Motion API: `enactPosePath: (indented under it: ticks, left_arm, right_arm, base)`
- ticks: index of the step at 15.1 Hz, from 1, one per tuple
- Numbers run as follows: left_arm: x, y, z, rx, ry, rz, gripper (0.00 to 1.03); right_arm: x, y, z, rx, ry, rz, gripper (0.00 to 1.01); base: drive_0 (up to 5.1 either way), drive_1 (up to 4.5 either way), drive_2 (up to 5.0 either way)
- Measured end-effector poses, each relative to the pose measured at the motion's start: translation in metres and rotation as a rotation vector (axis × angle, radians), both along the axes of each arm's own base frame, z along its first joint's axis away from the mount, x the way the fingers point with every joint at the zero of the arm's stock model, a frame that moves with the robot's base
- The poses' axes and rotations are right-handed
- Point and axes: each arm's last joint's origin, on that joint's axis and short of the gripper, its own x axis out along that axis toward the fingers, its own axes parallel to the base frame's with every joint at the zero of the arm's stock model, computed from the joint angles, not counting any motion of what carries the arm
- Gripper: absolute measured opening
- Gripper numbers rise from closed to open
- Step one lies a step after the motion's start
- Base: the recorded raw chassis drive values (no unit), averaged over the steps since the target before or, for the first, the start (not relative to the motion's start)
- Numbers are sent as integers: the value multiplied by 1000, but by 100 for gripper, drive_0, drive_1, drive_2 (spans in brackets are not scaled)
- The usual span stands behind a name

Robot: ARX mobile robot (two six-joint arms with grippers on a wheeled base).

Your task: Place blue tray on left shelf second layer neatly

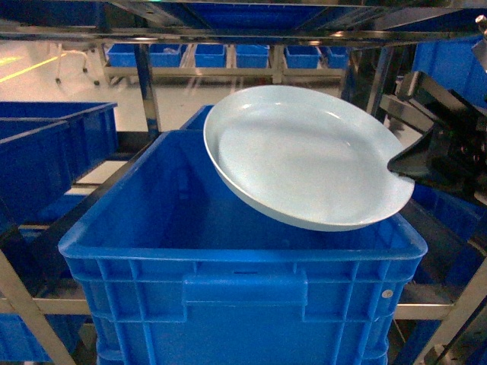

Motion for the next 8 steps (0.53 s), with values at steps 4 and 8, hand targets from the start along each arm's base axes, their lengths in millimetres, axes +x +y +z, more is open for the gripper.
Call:
enactPosePath:
  ticks: [4,8]
  left_arm:
    - [0,0,0,0,0,0,98]
    - [0,0,0,0,1,0,98]
  right_arm:
    - [2,0,-23,28,64,-52,2]
    - [15,10,-26,54,72,-91,2]
  base:
    - [0,0,0]
    - [0,0,0]
